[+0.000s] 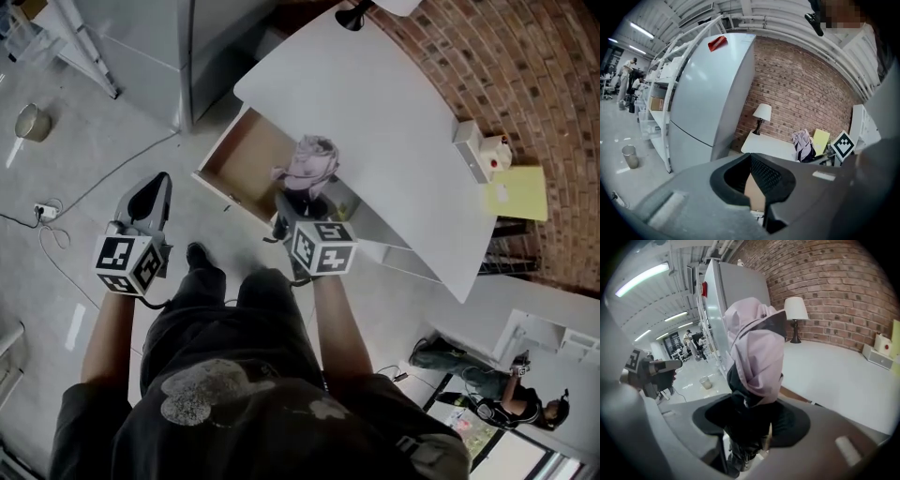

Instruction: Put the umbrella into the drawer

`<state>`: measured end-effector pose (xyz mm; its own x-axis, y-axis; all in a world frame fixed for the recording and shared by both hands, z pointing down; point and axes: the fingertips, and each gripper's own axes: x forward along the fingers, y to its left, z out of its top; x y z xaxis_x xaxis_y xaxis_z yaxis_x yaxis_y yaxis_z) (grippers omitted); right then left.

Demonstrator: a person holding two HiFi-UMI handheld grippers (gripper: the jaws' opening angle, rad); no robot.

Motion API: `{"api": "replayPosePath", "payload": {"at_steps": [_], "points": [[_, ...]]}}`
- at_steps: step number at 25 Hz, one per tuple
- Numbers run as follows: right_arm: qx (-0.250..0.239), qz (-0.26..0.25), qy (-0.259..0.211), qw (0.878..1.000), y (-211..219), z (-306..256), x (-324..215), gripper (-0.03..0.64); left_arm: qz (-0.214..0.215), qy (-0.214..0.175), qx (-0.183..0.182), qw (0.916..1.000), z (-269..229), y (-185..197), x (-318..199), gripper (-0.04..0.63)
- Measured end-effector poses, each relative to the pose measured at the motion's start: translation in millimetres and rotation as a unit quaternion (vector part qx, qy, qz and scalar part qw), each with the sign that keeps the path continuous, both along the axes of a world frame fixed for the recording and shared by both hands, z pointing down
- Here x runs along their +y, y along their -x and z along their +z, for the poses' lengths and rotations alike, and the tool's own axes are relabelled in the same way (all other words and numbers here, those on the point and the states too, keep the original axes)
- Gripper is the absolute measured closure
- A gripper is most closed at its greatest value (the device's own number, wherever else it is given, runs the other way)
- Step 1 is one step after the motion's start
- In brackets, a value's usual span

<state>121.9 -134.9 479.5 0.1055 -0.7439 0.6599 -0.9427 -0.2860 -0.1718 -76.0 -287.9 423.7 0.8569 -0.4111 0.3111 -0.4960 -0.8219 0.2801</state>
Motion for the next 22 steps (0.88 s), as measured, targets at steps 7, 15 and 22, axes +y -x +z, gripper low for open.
{"api": "replayPosePath", "payload": {"at_steps": [7,15,22], "points": [[0.005,-0.040,0.035,0.999,3.8,40.5,-12.4,0.382,0.017,0.031,-0.019,0.9992,34.8,-21.3,1.9,0.584],[0.038,-0.159,0.079,0.983,17.9,102.2,-47.1,0.382,-0.063,0.039,-0.040,0.9964,69.6,-11.0,-10.2,0.584],[0.018,-0.203,0.091,0.975,22.2,155.0,-75.9,0.382,-0.118,0.036,-0.056,0.9908,106.4,3.3,-14.1,0.584]]}}
